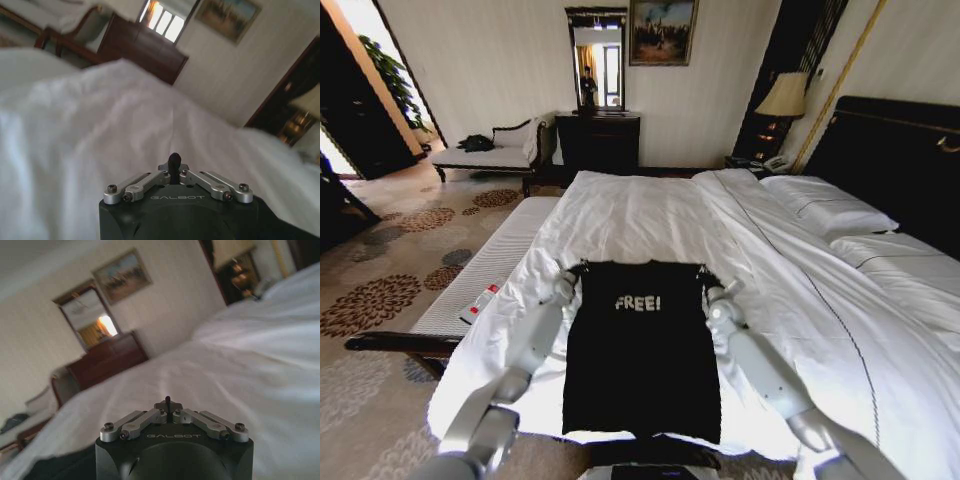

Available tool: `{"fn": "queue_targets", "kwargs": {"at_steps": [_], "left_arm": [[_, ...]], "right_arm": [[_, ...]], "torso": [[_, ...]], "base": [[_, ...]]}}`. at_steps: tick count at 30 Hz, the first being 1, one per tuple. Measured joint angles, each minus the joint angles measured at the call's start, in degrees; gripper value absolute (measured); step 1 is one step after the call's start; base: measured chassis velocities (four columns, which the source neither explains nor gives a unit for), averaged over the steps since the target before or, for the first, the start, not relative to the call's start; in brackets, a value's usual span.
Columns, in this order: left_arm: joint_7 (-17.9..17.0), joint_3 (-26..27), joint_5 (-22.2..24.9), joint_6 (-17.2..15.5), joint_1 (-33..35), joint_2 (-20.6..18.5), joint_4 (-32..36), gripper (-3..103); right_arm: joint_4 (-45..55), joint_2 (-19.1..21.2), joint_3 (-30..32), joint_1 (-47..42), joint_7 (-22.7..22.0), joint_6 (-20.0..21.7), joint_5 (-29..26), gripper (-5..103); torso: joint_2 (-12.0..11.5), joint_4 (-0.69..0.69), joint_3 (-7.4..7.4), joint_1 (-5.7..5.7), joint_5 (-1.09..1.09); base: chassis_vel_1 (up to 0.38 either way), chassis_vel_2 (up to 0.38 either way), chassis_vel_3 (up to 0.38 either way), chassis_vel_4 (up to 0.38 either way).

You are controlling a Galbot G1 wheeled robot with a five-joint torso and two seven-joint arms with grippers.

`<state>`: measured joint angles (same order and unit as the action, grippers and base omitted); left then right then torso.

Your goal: Fold the clothes on the bed.

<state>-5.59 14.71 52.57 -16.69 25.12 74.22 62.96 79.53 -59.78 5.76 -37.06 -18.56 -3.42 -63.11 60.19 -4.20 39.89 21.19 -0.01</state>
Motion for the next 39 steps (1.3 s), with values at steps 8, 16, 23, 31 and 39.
{"fn": "queue_targets", "kwargs": {"at_steps": [8,16,23,31,39], "left_arm": [[0.1,-1.6,3.7,-0.3,-6.2,-3.0,0.6,2],[-0.3,-1.7,6.8,-0.2,-3.8,-5.4,7.1,2],[-3.9,0.5,12.4,-1.3,8.4,-12.0,25.4,2],[-7.2,9.8,13.1,-2.4,35.9,-18.4,47.9,2],[-7.2,15.4,7.7,-2.4,55.9,-17.1,55.1,2]], "right_arm": [[-4.8,1.2,-4.6,9.0,2.5,-1.9,-2.2,0],[-0.3,2.7,-3.4,8.2,2.6,-2.7,-3.3,0],[14.2,7.9,0.7,-2.3,-1.0,-1.3,-5.0,0],[29.9,11.1,8.5,-23.4,-6.6,1.9,-4.6,0],[35.2,9.3,10.8,-36.7,-10.7,3.8,-1.2,0]], "torso": [[0.0,0.01,0.0,0.01,0.0],[0.0,-0.01,0.0,0.02,-0.01],[0.0,-0.01,-0.03,0.0,0.02],[0.0,0.0,-0.03,-0.03,0.0],[0.0,0.01,-0.02,-0.01,0.0]], "base": [[0.0,0.0,0.0,0.0],[0.0,0.0,0.0,0.0],[0.0,0.0,0.0,0.0],[0.0,0.0,0.0,0.0],[0.0,0.0,0.0,0.0]]}}
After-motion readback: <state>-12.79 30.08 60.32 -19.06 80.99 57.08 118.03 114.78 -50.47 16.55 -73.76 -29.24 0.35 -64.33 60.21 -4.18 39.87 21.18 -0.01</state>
